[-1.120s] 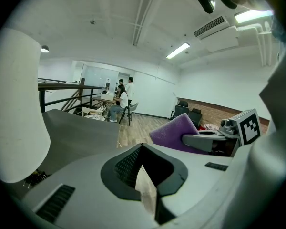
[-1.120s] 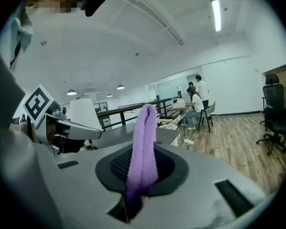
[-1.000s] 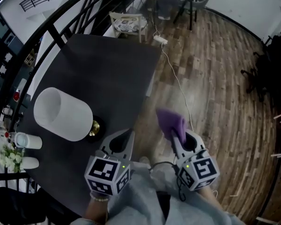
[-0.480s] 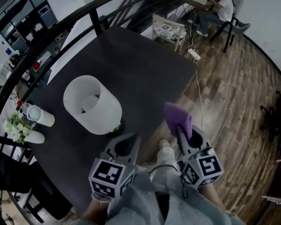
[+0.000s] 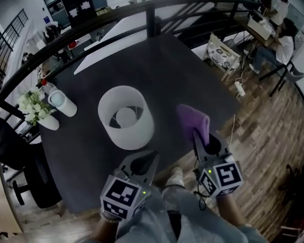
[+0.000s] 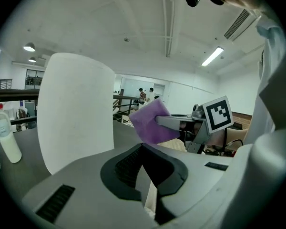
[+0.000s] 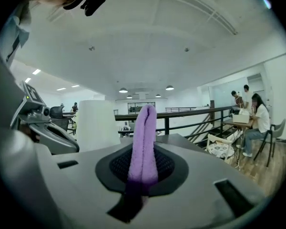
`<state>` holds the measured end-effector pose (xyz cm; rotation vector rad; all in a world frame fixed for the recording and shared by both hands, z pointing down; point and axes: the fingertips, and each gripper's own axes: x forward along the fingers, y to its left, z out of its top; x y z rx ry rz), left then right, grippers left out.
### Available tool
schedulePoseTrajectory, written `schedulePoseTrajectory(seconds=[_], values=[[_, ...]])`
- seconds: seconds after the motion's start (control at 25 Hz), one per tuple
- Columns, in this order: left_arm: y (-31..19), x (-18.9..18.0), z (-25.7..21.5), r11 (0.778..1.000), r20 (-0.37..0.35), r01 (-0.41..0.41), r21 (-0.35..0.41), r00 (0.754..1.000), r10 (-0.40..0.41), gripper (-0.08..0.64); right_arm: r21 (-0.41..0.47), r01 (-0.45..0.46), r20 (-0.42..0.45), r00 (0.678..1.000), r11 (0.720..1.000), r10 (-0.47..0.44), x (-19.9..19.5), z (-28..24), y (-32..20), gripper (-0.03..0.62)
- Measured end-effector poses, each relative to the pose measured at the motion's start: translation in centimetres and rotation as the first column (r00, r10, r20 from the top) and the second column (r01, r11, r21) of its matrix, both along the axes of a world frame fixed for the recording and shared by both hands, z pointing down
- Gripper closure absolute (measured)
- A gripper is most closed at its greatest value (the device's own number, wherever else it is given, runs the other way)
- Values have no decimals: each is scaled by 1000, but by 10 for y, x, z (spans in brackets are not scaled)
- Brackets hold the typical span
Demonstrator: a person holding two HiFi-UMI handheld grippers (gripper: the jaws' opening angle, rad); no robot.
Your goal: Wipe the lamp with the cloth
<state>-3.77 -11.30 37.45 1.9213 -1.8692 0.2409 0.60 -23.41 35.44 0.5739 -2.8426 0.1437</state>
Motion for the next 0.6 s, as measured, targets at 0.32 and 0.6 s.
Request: schedulePoseTrajectory(seconds=[0.32,0.6], values=[[-10,-13,-7,988,-27,155,20,988,-155,558,69,226,24,973,972,-228,-74,-24,-26,541],[-4,-19,-12,955,-40,295,27,955,-294,558,133,418,80,899,899,-430,-137,-47,-25,541]])
